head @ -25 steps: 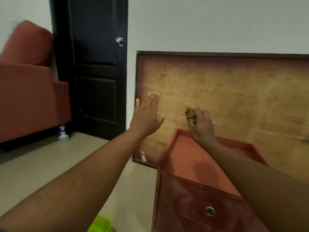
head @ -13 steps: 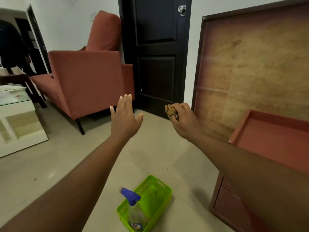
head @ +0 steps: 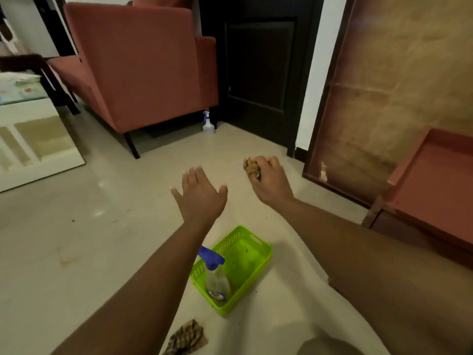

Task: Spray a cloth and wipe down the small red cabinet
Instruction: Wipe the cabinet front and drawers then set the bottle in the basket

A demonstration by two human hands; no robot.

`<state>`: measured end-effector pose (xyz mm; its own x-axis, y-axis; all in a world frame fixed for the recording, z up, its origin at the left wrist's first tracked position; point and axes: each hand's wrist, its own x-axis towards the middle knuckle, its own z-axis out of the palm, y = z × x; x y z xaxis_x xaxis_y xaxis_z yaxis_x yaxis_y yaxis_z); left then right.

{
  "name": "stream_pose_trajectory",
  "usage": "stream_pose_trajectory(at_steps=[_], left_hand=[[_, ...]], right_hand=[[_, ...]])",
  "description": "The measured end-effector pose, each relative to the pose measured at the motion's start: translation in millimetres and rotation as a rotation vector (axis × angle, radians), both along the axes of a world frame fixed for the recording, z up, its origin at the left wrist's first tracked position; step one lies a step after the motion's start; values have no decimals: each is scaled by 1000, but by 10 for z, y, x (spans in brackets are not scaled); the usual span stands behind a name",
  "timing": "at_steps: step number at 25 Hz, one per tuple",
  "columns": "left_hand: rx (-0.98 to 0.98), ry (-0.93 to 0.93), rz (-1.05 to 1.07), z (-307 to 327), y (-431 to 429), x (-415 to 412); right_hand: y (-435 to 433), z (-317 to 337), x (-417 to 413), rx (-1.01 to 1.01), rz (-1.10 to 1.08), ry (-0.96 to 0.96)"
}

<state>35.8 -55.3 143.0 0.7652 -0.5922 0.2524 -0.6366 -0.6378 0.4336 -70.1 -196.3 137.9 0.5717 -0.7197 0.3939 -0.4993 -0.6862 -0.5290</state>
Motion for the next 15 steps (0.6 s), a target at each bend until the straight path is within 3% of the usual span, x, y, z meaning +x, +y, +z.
stream_pose_trajectory(at_steps=[5, 7, 10, 15], left_hand=[[239, 191, 47, -752, 243, -155], [329, 122, 29, -1017, 311, -258], [300, -22, -22, -1268, 321, -237], [330, -26, -3, -1384, 126, -111]], right_hand=[[302, -840, 205, 191, 7, 114], [325, -1136, 243, 235, -5, 166], [257, -1548, 282, 331, -3, 269], [306, -2271, 195, 573, 74, 601]])
